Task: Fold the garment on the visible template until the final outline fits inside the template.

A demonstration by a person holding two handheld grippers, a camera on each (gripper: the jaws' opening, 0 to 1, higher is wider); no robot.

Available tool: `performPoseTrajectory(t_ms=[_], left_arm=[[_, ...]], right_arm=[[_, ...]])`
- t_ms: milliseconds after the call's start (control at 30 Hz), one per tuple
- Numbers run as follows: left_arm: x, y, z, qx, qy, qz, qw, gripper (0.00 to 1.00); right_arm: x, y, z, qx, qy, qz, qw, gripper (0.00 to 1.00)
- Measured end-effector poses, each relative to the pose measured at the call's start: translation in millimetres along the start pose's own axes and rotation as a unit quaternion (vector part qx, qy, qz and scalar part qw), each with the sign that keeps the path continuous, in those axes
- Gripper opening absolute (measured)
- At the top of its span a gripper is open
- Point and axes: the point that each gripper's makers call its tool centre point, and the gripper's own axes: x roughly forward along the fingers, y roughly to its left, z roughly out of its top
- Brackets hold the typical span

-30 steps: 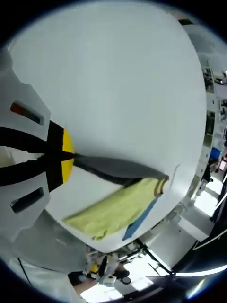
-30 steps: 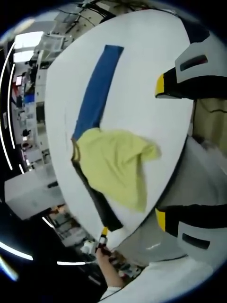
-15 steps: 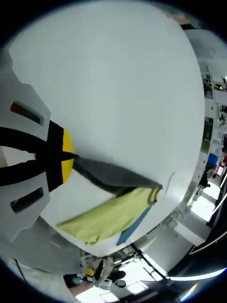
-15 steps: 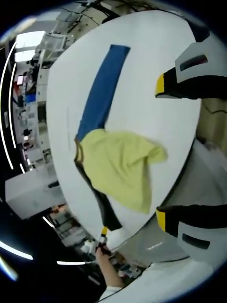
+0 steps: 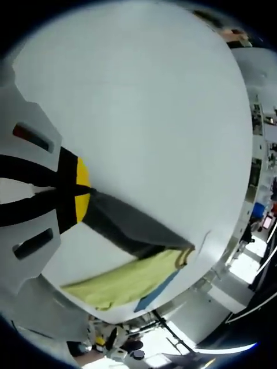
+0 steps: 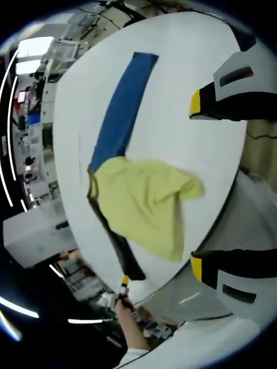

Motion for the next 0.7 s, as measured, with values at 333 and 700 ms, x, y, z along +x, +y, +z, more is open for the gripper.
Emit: performPoseTrajectory(t_ms=[333,700], left_arm=[[7,15.0,6.1,-0.011,-0.009,0.023,0.9996,0.0],[13,33.3,14.9,-0.03,-0.019,0.039,0.9986,0.0]], right_arm=[[4,0,-1.3,0.003,0.007,-0.001,1.0,0.93],[12,1,1.0,0.003,0.014,0.001,0.9999,0.93]])
